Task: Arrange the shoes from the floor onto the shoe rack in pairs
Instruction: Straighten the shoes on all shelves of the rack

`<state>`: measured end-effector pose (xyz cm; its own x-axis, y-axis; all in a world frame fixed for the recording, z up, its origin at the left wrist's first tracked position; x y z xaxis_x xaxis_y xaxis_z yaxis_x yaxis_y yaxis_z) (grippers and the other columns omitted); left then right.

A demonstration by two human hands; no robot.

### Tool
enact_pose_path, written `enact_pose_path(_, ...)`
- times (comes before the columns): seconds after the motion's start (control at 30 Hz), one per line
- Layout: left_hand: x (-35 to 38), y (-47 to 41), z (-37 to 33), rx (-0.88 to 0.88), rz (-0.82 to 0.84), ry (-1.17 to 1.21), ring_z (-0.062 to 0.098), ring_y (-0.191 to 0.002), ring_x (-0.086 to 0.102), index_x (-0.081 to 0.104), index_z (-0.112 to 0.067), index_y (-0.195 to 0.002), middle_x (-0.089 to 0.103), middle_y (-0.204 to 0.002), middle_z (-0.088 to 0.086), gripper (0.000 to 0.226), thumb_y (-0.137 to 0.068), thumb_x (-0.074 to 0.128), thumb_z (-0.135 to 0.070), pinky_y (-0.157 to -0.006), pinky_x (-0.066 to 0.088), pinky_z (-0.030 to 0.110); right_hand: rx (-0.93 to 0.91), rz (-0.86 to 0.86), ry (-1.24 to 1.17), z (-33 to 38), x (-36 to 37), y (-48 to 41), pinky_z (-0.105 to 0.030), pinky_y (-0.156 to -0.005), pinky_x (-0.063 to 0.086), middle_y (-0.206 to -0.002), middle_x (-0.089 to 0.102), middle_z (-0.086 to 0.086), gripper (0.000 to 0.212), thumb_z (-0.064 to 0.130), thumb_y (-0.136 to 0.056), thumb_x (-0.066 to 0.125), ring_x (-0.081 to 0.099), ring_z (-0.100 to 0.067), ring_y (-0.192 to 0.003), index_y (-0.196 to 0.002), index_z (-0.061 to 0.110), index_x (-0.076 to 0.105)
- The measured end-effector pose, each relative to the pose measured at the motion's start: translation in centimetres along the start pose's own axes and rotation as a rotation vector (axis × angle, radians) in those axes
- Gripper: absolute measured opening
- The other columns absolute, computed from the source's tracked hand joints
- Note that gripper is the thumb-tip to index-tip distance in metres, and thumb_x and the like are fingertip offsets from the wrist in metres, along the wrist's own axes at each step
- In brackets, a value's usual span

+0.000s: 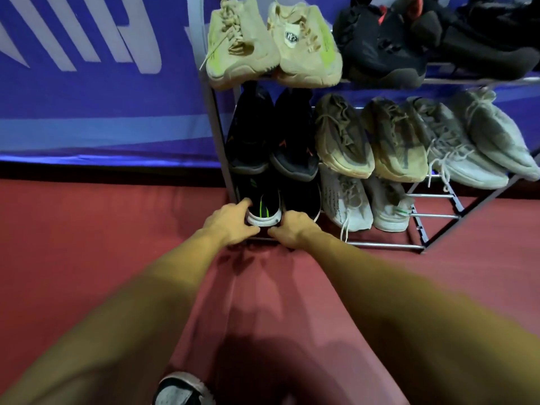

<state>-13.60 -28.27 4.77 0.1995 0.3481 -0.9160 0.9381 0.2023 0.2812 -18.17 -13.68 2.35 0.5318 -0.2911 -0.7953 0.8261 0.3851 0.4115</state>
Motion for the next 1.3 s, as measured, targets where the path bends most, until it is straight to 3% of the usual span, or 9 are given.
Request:
enact_pose_path(0.1, 0.9, -0.1, 0.2, 0.003, 0.001, 0.054, 0.034, -0.107, 0.062, 0.04, -0.031, -0.139, 0.064, -0.115, 0.007, 0.069, -0.078, 0.067, -0.049, -0.088, 0.053, 0.043, 0.1, -0.016, -0.28, -0.1, 0.9, -1.5, -0.035, -0.071, 0.05, -0.101, 0.069, -0.012, 0.039, 0.044, -0.089, 0.059, 0.064, -0.029, -0.087, -0.103, 0.008, 0.066)
enact_pose_path(0.17, 1.3, -0.2, 0.3, 0.005, -0.004, 0.048, 0.034, -0.107, 0.062, 0.038, -0.031, -0.142, 0.064, -0.116, 0.006, 0.07, -0.08, 0.068, -0.044, -0.087, 0.052, 0.043, 0.208, -0.078, -0.519, -0.6, 1.4, -2.4, -0.04, -0.082, 0.058, -0.102, 0.073, -0.016, 0.044, 0.043, -0.089, 0.06, 0.07, -0.034, -0.093, -0.105, 0.003, 0.068)
enact_pose_path(0.37, 1.9, 0.1, 0.1, 0.04, 0.025, 0.01, 0.033, -0.112, 0.059, 0.034, -0.03, -0.147, 0.058, -0.126, 0.009, 0.072, -0.083, 0.066, -0.038, -0.091, 0.051, 0.045, 0.399, -0.163, -0.724, -0.9, 3.4, -3.4, -0.043, -0.084, 0.06, -0.098, 0.074, -0.016, 0.035, 0.033, -0.086, 0.064, 0.072, -0.034, -0.093, -0.103, 0.004, 0.07)
enact_pose_path(0.47, 1.8, 0.8, -0.3, 0.075, 0.028, -0.045, 0.033, -0.116, 0.058, 0.033, -0.029, -0.147, 0.055, -0.129, 0.009, 0.071, -0.084, 0.065, -0.036, -0.093, 0.049, 0.043, 0.449, -0.154, -0.891, -1.0, 3.8, -3.3, -0.038, -0.069, 0.056, -0.089, 0.074, -0.016, 0.027, 0.021, -0.083, 0.064, 0.073, -0.033, -0.084, -0.098, -0.001, 0.07)
enact_pose_path(0.57, 1.2, 1.5, -0.8, 0.085, 0.011, -0.073, 0.034, -0.116, 0.057, 0.033, -0.029, -0.146, 0.053, -0.128, 0.009, 0.07, -0.085, 0.065, -0.034, -0.094, 0.049, 0.044, 0.43, -0.148, -0.982, -0.8, 3.3, -2.1, -0.029, -0.053, 0.046, -0.058, 0.062, -0.009, 0.011, 0.012, -0.084, 0.061, 0.068, -0.025, -0.06, -0.083, 0.002, 0.064)
enact_pose_path(0.7, 0.2, 2.6, -1.8, 0.109, -0.017, -0.109, 0.035, -0.114, 0.058, 0.034, -0.034, -0.143, 0.051, -0.125, 0.011, 0.068, -0.084, 0.065, -0.031, -0.095, 0.049, 0.047, 0.416, -0.099, -1.118, -1.0, 1.9, 0.8, -0.014, -0.031, 0.031, -0.077, 0.062, -0.014, 0.004, 0.007, -0.089, 0.055, 0.054, -0.017, -0.048, -0.086, 0.005, 0.057)
enact_pose_path(0.9, -1.2, 4.7, -4.6, 0.149, -0.101, -0.186, 0.034, -0.114, 0.055, 0.033, -0.034, -0.141, 0.046, -0.127, 0.011, 0.071, -0.08, 0.07, -0.026, -0.094, 0.044, 0.045, 0.393, -0.012, -1.069, -1.8, -1.3, 6.3, -0.01, -0.03, 0.025, -0.072, 0.056, -0.012, 0.014, 0.007, -0.091, 0.051, 0.041, -0.006, -0.023, -0.078, 0.007, 0.052)
enact_pose_path(1.13, -2.8, 6.7, -9.3, 0.281, -0.222, -0.586, 0.033, -0.121, 0.046, 0.031, -0.027, -0.144, 0.039, -0.135, 0.013, 0.078, -0.078, 0.073, -0.027, -0.096, 0.04, 0.044, 0.382, 0.128, -1.006, -5.2, -2.1, 9.2, -0.015, -0.04, 0.019, -0.067, 0.061, -0.01, 0.007, 0.015, -0.088, 0.047, 0.035, -0.003, -0.027, -0.082, 0.013, 0.051)
enact_pose_path(1.3, -3.5, 8.6, -11.6, 0.45, -0.345, -0.711, 0.029, -0.115, 0.048, 0.041, -0.024, -0.136, 0.048, -0.13, 0.007, 0.062, -0.078, 0.064, -0.024, -0.089, 0.039, 0.04, 0.366, 0.272, -0.97, -5.9, -2.9, 10.3, -0.016, -0.043, 0.017, -0.062, 0.06, -0.003, 0.013, 0.023, -0.087, 0.045, 0.028, -0.004, -0.034, -0.084, 0.012, 0.051)
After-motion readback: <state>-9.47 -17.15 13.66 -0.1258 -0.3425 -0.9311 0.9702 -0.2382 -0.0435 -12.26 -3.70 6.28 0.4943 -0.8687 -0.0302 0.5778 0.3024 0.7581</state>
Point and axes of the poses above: each hand's wrist, its own y-axis away from the middle knuckle, its own x-axis out of the palm, z = x × y, the point moved 8 cm from there along -y, towards the middle knuckle
